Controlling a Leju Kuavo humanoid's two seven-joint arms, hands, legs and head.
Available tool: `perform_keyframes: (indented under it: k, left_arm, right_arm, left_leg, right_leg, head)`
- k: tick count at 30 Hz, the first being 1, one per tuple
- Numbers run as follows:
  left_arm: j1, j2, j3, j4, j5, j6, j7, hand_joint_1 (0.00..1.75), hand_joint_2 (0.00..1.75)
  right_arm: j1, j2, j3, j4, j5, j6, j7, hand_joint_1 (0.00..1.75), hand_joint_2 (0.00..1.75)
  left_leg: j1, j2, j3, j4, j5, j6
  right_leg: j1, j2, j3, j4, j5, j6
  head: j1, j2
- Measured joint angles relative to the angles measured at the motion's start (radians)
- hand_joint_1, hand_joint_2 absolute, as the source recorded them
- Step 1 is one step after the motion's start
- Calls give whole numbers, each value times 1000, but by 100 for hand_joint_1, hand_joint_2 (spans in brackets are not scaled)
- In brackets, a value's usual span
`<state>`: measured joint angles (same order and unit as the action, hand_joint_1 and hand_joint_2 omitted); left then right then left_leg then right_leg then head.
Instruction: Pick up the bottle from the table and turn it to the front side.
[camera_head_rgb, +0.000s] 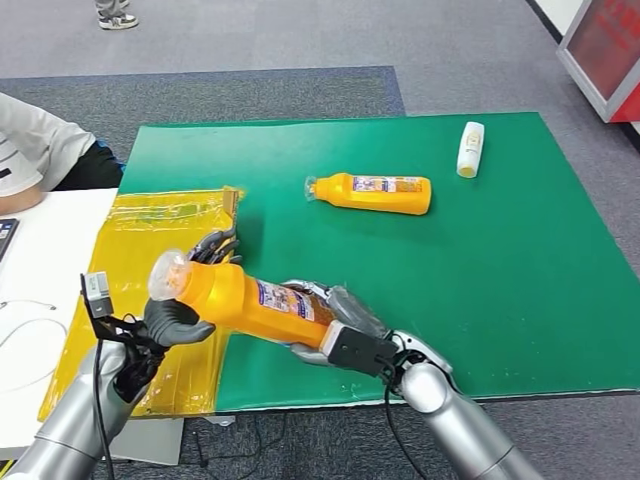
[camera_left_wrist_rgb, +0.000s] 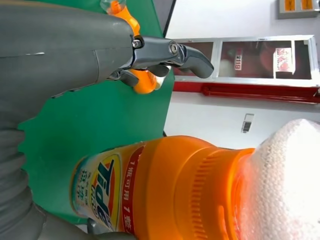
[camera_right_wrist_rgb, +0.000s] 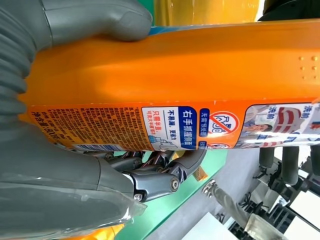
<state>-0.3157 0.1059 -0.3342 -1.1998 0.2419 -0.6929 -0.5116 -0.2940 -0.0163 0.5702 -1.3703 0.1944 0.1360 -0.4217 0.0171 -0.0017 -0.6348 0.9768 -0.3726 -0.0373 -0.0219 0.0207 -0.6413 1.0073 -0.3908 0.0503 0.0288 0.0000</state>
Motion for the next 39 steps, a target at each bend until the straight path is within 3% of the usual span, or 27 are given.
perform_keyframes:
  k: [17, 39]
  left_arm:
    - [-33, -30, -44, 17, 134, -113, 21, 0, 175]
    - [-46, -40, -62, 48, 152, -106, 23, 0, 175]
  right_arm:
    - [-19, 22, 28, 12, 57, -77, 18, 165, 175]
    - [-34, 44, 67, 30, 136, -153, 44, 164, 175]
  left_leg:
    - [0, 0, 0, 0, 0, 0]
    - [0, 0, 0, 0, 0, 0]
  right_leg:
    - [0, 0, 0, 0, 0, 0]
    - [0, 0, 0, 0, 0, 0]
  head:
    - [0, 0]
    - [0, 0]
